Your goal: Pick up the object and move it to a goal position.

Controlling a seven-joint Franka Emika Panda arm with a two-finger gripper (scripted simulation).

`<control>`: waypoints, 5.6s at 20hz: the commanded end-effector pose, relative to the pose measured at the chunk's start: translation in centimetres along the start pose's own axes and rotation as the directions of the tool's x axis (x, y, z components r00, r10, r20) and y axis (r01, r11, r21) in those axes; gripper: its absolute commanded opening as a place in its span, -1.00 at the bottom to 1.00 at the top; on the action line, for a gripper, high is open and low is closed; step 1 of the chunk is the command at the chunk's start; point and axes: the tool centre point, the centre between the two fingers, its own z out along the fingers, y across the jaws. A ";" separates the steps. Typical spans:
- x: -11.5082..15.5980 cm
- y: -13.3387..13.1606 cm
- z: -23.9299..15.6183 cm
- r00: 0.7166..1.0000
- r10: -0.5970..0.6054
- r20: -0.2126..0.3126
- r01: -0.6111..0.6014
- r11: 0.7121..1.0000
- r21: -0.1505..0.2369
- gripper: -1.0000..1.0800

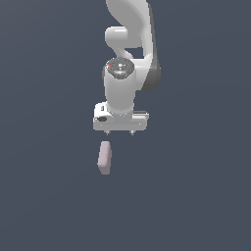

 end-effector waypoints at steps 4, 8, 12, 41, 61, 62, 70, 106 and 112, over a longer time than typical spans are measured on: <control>0.0 0.1 -0.3 1.000 -0.001 -0.002 0.001 1.000 -0.002 0.92; 0.0 0.3 -1.6 1.000 -0.004 -0.008 0.004 1.000 -0.009 0.92; 0.0 0.4 -1.9 1.000 -0.004 -0.010 0.004 1.000 -0.011 0.92; 6.2 7.0 2.4 0.997 0.069 -0.023 -0.069 0.997 0.038 0.92; 6.3 6.8 7.5 0.997 0.070 -0.023 -0.069 0.997 0.038 0.92; 6.3 6.8 7.5 0.997 0.070 -0.023 -0.069 0.997 0.038 0.92; 6.3 6.8 7.4 0.997 0.070 -0.023 -0.069 0.997 0.038 -1.00; -0.4 -3.1 -16.0 0.997 0.070 -0.023 -0.069 0.997 0.036 -1.00; -2.2 -5.8 -22.6 0.997 0.070 -0.023 -0.069 0.997 0.036 -1.00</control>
